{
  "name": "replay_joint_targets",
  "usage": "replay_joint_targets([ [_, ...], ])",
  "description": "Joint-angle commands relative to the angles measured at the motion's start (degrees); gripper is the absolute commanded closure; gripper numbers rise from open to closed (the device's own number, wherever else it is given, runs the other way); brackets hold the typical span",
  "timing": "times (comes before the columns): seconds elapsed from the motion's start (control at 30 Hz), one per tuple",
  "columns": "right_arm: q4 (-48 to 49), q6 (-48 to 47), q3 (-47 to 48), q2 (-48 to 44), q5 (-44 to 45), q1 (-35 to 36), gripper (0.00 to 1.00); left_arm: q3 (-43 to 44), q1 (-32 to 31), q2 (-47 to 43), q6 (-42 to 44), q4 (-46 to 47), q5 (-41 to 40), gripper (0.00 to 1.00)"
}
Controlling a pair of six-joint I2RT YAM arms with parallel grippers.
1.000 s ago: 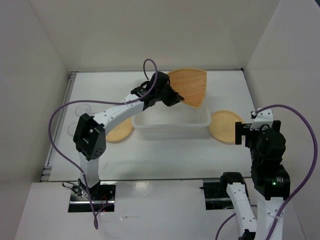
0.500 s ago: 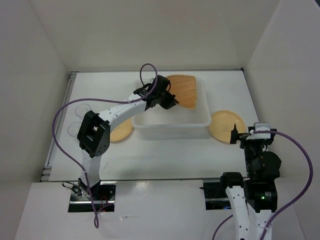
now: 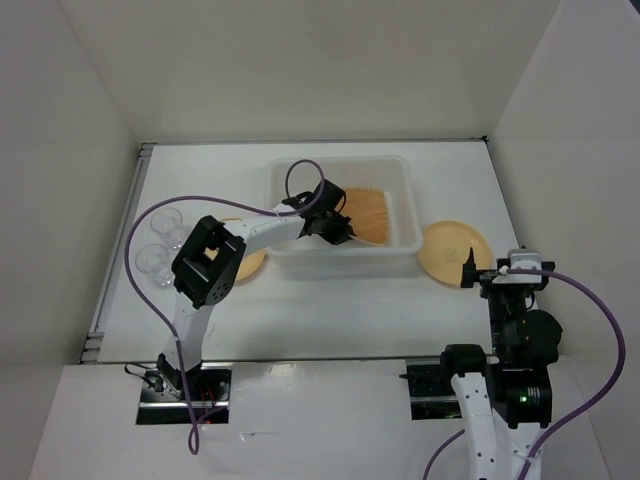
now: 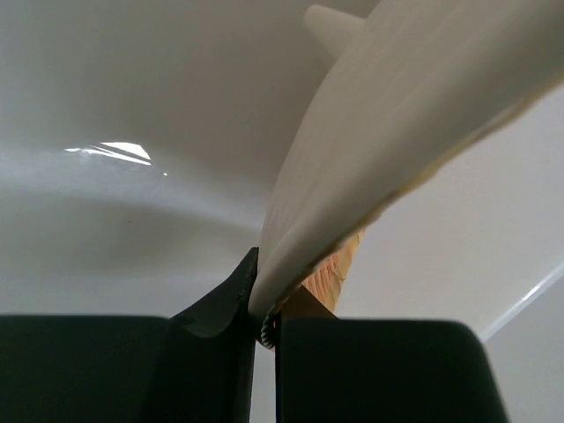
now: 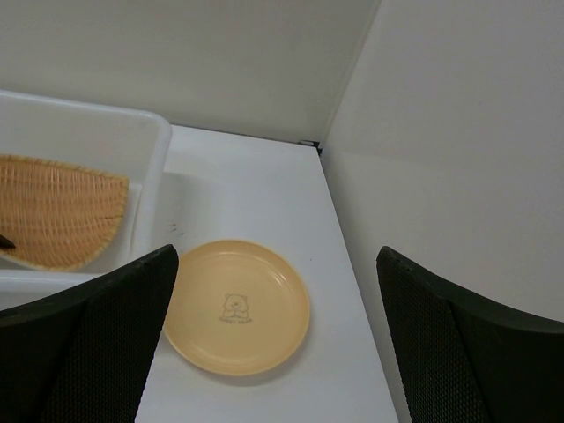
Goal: Place the mixed dishes into the plastic bin
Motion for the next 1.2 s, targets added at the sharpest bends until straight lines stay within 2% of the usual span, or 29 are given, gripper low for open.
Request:
replay_joint_targets([
  [0.0, 3.3, -0.2, -0.5, -0.5, 0.0, 0.5, 0.03, 0.9, -0.3, 0.1, -1.6, 5.7, 2.8, 0.97],
  [0.07, 3.3, -0.2, -1.0, -0.5, 0.0, 0.5, 0.03, -0.5, -0.3, 0.1, -2.2, 6.2, 2.8, 0.88],
  [0.1, 3.3, -0.2, -1.0, -0.5, 0.0, 0.5, 0.03, -0.5, -0.3, 0.1, -2.2, 7.3, 3.4, 0.64],
  [0.13, 3.3, -0.2, -1.0, -0.5, 0.0, 0.5, 0.03, -1.1, -0.3, 0.1, -2.2, 7.3, 3.4, 0.49],
  [0.27, 3.3, -0.2, -1.0, 0.0, -1.2, 1.0, 0.03, 1.9, -0.3, 0.1, 1.4, 5.2, 3.4, 0.09],
  [0.33, 3.3, -0.2, -1.0, 1.3, -1.2, 1.0, 0.03, 3.2, -0.3, -1.0, 3.0, 4.1, 3.4, 0.00],
  [0.5, 3.5, 1.1, 2.7, 7.8, 5.1, 1.0, 0.03, 7.7, 0.2, -8.3, 9.9, -4.3, -1.5, 0.00],
  [0.57, 1.3, 1.1, 5.4, 14.3, 5.8, 1.0, 0.03, 8.2, 0.8, -12.2, 12.7, -7.3, -5.4, 0.00],
  [0.67, -2.8, 1.1, 13.5, 24.8, 8.8, 1.0, 0.03, 9.3, 2.3, -22.7, 22.3, -11.1, -8.5, 0.00],
  [0.7, -6.3, 1.1, 15.5, 27.7, 7.2, 1.0, 0.03, 9.3, 3.0, -24.7, 27.7, -13.4, -8.6, 0.00],
  [0.77, -9.7, 1.1, 21.5, 34.9, 3.5, 0.5, 0.03, 9.3, 3.8, -31.0, 33.0, -15.3, -10.5, 0.00],
  [0.8, -11.0, 1.1, 23.2, 36.9, 2.0, 0.5, 0.03, 7.6, 3.8, -33.1, 37.8, -17.1, -11.3, 0.00],
  [0.9, -15.1, 0.6, 29.3, 45.4, -1.9, -1.1, 0.03, 2.9, 3.8, -41.8, 45.2, -17.6, -11.3, 0.00],
  [0.93, -19.0, 0.6, 30.8, 48.0, -4.7, -1.9, 0.03, -1.2, 3.8, -44.0, 48.1, -17.6, -11.3, 0.00],
  [1.0, -24.3, -0.1, 36.3, 58.9, -8.2, -6.5, 0.03, -5.0, 3.8, -50.3, 50.6, -18.1, -12.0, 0.00],
  [1.03, -30.9, -0.6, 40.9, 68.0, -12.2, -11.0, 0.03, -7.8, 4.3, -53.6, 52.4, -19.1, -12.0, 0.00],
  [1.17, -39.8, -4.2, 46.9, 82.6, -21.9, -19.5, 0.03, -11.4, 4.8, -58.7, 54.3, -23.3, -13.6, 0.00],
])
